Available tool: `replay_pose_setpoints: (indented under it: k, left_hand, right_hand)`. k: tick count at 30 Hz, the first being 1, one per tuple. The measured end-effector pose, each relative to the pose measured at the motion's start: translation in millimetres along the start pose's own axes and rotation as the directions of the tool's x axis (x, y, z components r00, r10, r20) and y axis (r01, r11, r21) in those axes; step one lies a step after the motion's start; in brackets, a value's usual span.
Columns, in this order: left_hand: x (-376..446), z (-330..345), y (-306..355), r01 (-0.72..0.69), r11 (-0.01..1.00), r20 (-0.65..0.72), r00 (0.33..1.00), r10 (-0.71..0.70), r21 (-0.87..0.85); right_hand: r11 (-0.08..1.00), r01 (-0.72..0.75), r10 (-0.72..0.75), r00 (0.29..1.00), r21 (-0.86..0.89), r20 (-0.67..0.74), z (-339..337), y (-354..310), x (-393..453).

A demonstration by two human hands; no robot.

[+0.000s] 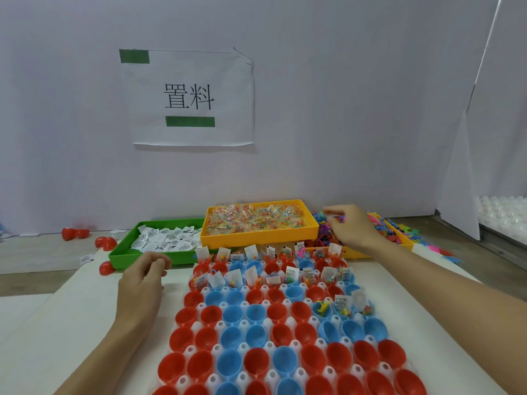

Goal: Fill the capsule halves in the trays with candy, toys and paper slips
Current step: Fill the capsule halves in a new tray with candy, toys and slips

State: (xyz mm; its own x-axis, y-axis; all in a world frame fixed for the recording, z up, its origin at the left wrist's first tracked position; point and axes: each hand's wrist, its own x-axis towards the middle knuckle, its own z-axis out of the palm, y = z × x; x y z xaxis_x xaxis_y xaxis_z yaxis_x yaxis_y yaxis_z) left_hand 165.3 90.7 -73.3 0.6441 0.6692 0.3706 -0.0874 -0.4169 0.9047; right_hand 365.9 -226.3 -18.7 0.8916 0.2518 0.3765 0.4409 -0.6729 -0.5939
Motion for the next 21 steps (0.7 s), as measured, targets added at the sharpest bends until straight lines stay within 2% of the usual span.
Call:
replay_pose_setpoints:
  k: [4, 7, 10, 15, 21]
  left_hand:
    - [-0.1, 0.2, 0.8, 0.006, 1.000, 0.000, 1.000, -0.006, 0.003]
    - [-0.6, -0.5, 0.8, 0.008, 1.000, 0.005, 1.000, -0.008, 0.002]
    - [-1.0, -0.7, 1.2, 0.008, 1.000, 0.009, 1.000, -0.008, 0.006]
    - [-3.6, 0.0, 2.3, -0.018, 1.000, 0.019, 1.000, 0.018, 0.021]
    - [-11.3, 0.0, 29.0, -0.104, 0.995, 0.068, 0.992, 0.104, 0.002]
  right_hand:
    - [0.978, 0.050, -0.011, 0.981, 0.200, -0.193, -13.4, -7.6, -19.7]
    - [0.941, 0.079, 0.001, 0.972, 0.329, -0.237, -22.2, -16.7, -48.4]
    - [0.889, 0.098, -0.018, 0.984, 0.447, -0.180, -27.8, -26.5, -82.6]
    - [0.931, 0.137, -0.137, 0.990, 0.339, -0.025, -32.7, -41.3, -115.1]
    - [0.901, 0.076, -0.112, 0.992, 0.428, 0.059, -32.7, -45.9, -123.2]
